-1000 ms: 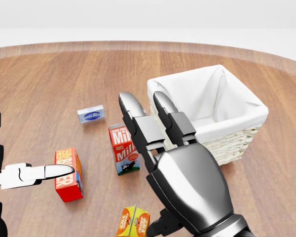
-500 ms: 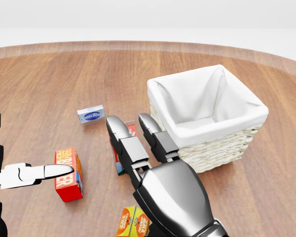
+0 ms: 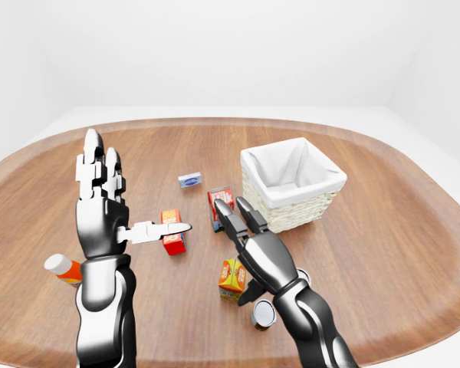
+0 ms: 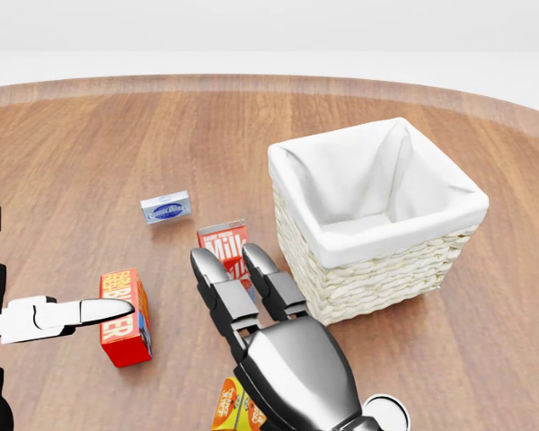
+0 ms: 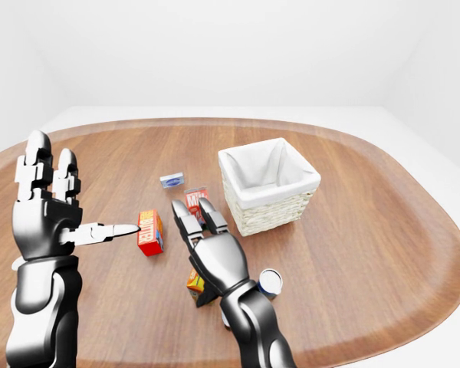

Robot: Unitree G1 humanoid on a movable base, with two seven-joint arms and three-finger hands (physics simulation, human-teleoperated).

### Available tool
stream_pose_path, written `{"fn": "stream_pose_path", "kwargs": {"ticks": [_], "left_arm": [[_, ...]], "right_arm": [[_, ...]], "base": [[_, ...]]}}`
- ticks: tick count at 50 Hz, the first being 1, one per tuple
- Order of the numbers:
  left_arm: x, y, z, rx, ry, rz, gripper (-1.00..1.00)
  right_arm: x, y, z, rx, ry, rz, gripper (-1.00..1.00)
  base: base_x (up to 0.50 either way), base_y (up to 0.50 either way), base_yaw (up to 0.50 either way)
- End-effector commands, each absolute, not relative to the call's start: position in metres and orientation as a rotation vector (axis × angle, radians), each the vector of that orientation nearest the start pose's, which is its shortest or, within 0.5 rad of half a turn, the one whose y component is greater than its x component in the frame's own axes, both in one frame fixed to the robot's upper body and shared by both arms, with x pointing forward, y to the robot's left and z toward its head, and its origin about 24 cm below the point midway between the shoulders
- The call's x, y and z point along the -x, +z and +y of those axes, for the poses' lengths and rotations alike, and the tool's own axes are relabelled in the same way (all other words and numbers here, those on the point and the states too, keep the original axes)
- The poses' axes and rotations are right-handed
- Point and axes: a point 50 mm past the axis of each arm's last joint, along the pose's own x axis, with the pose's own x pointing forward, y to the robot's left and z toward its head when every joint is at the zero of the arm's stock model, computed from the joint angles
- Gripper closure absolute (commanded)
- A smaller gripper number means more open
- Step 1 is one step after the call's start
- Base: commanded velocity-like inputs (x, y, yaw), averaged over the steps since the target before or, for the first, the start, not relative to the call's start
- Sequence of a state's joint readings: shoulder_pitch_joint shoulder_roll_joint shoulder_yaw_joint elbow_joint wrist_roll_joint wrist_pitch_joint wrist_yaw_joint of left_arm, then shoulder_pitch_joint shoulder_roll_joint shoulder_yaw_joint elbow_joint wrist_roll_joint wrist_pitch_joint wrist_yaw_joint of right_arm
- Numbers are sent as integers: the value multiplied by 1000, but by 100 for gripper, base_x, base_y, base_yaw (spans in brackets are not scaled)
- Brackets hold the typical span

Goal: Pick up the orange juice, and put it in the basket.

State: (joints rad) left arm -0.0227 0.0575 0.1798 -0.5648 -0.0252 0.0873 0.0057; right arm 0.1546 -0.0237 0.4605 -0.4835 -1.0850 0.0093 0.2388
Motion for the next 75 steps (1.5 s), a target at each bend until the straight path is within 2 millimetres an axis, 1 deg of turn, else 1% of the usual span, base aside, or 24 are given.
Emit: {"fn": "stream_pose_path", "kwargs": {"ticks": [1,2,6,15,25,35,36,38,54,70,75], "left_arm": [[-226,168,192,-69,155,-501,-100],[-225,169,191,-70,154,-506,-100],[-226,167,192,-70,154,-500,-100],[-226,167,192,-70,155,-500,-100],[-226,167,192,-70,154,-500,-100],[-226,167,192,-70,154,-500,-100],[-229,163,192,-69,155,-480,-100],[-229,163,193,-67,156,-476,-100],[-224,169,191,-67,154,-510,-100],[-227,166,192,-65,155,-491,-100],[-224,169,191,-66,154,-507,-100]], "right_arm": [[-200,86,-51,983,421,-341,-100],[-201,82,-51,980,424,-336,-100],[-202,78,-49,974,431,-329,-100],[-209,60,-49,975,446,-292,-100],[-215,43,-53,972,436,-227,-100],[-217,35,-54,965,435,-196,-100],[-218,34,-54,964,434,-191,-100],[-219,31,-54,961,431,-183,-100],[-224,15,-52,959,435,-128,-100],[-231,2,-49,932,431,-80,-100],[-232,-5,-50,934,427,-57,-100]], "base": [[0,0,0],[0,0,0],[0,0,0],[0,0,0],[0,0,0],[0,0,0],[0,0,0],[0,0,0],[0,0,0],[0,0,0],[0,0,0]]}}
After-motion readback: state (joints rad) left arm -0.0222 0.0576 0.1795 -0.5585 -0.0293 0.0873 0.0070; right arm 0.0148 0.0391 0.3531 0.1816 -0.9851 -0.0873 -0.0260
